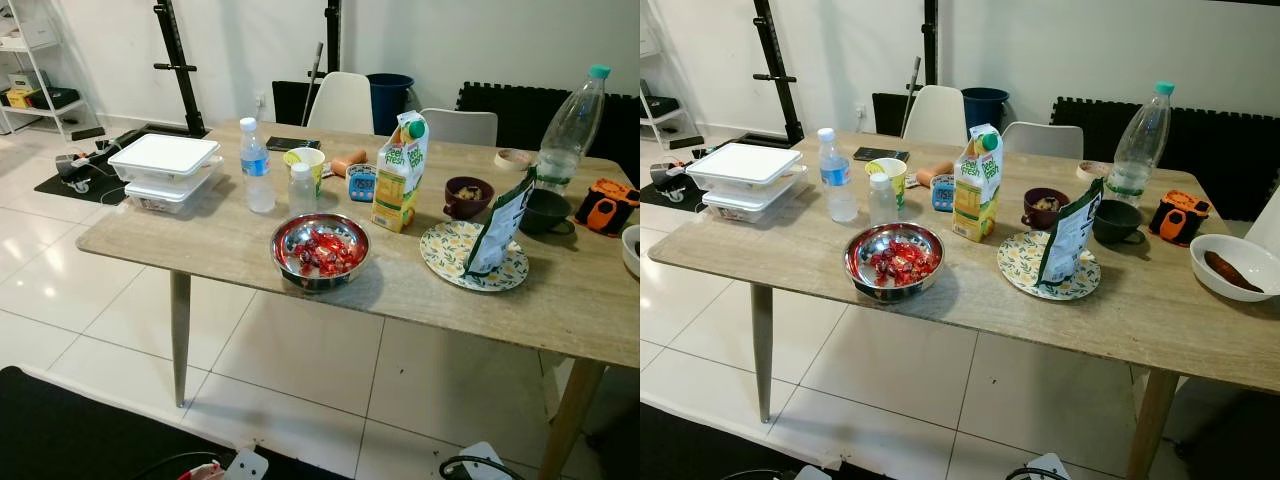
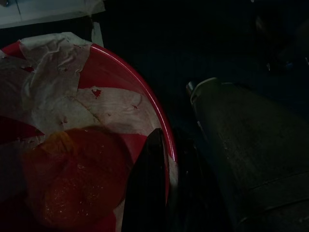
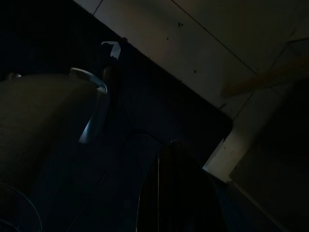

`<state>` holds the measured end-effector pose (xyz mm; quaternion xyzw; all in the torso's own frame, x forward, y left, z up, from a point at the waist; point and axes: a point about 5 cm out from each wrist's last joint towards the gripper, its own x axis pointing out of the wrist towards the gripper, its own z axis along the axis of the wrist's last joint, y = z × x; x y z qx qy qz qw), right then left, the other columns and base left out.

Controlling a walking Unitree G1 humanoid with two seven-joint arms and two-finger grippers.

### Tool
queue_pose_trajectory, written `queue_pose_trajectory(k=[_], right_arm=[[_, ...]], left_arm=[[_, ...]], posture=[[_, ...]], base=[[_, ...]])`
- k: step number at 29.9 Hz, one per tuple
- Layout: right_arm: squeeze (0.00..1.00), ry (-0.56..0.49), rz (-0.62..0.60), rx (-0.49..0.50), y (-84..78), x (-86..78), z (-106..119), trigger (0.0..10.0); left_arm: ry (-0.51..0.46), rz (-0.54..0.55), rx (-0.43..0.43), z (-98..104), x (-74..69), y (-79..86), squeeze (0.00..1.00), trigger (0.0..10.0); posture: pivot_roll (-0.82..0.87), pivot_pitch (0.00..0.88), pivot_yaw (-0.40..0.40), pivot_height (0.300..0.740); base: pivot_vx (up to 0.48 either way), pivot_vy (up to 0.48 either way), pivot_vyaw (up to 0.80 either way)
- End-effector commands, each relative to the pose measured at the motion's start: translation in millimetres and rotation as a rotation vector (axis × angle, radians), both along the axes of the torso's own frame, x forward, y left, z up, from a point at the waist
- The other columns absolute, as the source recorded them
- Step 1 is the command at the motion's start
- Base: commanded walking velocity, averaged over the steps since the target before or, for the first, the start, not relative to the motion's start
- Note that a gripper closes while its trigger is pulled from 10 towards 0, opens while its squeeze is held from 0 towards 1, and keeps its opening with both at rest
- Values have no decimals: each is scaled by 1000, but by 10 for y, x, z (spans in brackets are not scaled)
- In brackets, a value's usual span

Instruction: Restocking fridge

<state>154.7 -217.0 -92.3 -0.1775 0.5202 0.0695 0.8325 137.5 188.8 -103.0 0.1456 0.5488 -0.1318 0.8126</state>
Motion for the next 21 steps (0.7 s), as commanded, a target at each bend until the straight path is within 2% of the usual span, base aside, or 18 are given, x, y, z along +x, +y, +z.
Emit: queue_pose_trajectory(k=[1, 21], right_arm=[[0, 5, 6, -12, -13, -11, -2, 10000], [0, 8, 4, -16, -19, -29, -8, 10000]], left_arm=[[8, -11, -7, -12, -19, -41, 0, 10000], [17, -11, -1, -23, -59, -26, 0, 10000]], posture=[[-73, 0, -6, 740], [-74, 0, -4, 740]], base=[[0, 0, 0], [0, 0, 0]])
